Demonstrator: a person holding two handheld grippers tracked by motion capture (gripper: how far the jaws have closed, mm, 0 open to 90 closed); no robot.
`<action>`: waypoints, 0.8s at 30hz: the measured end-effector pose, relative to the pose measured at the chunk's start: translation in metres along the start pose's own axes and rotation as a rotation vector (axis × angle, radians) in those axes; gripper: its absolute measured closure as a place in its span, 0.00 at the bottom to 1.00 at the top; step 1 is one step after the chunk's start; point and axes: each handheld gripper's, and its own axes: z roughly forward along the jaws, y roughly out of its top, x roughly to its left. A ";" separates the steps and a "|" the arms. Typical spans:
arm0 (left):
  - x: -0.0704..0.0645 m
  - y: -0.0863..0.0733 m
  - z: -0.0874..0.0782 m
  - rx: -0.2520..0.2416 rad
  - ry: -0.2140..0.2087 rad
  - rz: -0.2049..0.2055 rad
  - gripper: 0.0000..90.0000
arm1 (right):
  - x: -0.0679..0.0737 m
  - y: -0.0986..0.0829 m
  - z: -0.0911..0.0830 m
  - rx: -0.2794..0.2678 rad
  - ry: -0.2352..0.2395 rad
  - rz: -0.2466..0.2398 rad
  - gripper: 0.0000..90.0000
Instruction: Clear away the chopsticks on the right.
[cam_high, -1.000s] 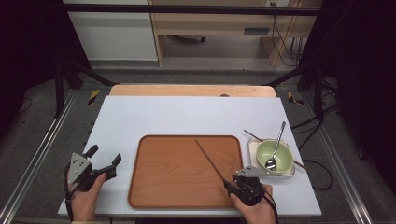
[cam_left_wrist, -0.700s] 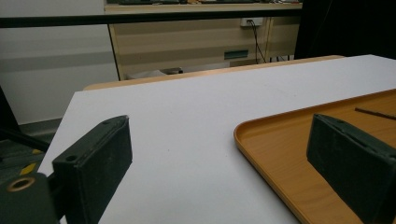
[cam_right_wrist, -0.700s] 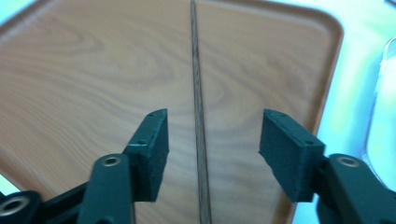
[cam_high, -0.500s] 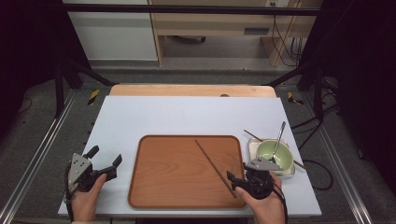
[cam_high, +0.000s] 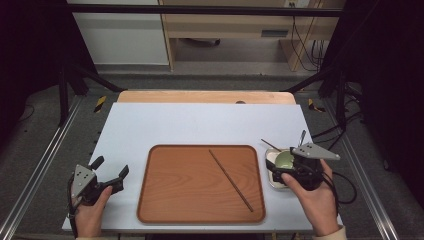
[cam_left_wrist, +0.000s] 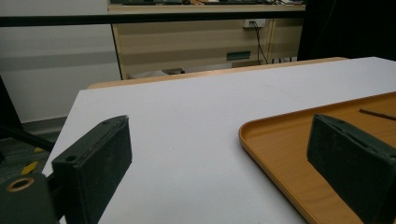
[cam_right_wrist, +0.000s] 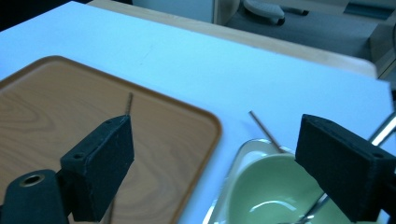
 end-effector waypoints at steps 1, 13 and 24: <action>0.000 0.000 0.000 -0.001 0.001 0.001 0.07 | -0.005 0.004 -0.002 0.002 -0.015 -0.014 0.12; 0.004 -0.001 -0.002 -0.006 0.012 -0.011 0.07 | -0.046 0.008 -0.013 0.047 -0.097 -0.049 0.17; 0.005 0.000 -0.002 -0.010 0.012 -0.008 0.07 | -0.080 -0.011 -0.034 0.047 -0.125 -0.044 0.20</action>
